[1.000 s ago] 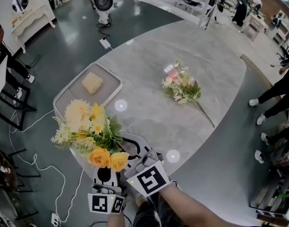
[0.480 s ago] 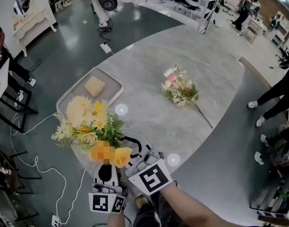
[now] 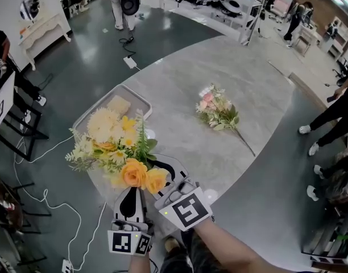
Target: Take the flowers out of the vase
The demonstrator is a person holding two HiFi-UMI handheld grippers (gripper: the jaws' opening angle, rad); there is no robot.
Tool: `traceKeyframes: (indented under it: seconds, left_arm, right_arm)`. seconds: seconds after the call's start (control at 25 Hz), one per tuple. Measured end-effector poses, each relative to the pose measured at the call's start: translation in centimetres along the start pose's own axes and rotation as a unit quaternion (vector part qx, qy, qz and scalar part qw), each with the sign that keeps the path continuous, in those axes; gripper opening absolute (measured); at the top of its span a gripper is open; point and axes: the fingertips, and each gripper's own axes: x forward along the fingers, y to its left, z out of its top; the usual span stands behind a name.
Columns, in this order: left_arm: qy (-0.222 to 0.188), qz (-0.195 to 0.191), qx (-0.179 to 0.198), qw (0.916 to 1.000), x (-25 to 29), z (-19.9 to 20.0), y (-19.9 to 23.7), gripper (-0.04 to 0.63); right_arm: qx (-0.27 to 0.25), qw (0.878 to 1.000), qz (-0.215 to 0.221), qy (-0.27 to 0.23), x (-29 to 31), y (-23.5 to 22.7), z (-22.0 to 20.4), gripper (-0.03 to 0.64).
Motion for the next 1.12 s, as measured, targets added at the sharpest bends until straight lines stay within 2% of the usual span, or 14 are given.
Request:
traceKeyframes:
  seconds: [0.52,1.12]
  left_arm:
    - [-0.008,-0.004,0.002,1.0000,-0.7,2.5,0.6,0.021]
    - [-0.016,-0.002,0.004,0.9999,-0.9,3.3,-0.1,0.021]
  right_arm:
    - [-0.010,1.000,0.003,-0.013,1.4,0.7,3.4,0.060]
    - [-0.025,0.999,-0.003,-0.029,0.8,0.0,5.7,0.060]
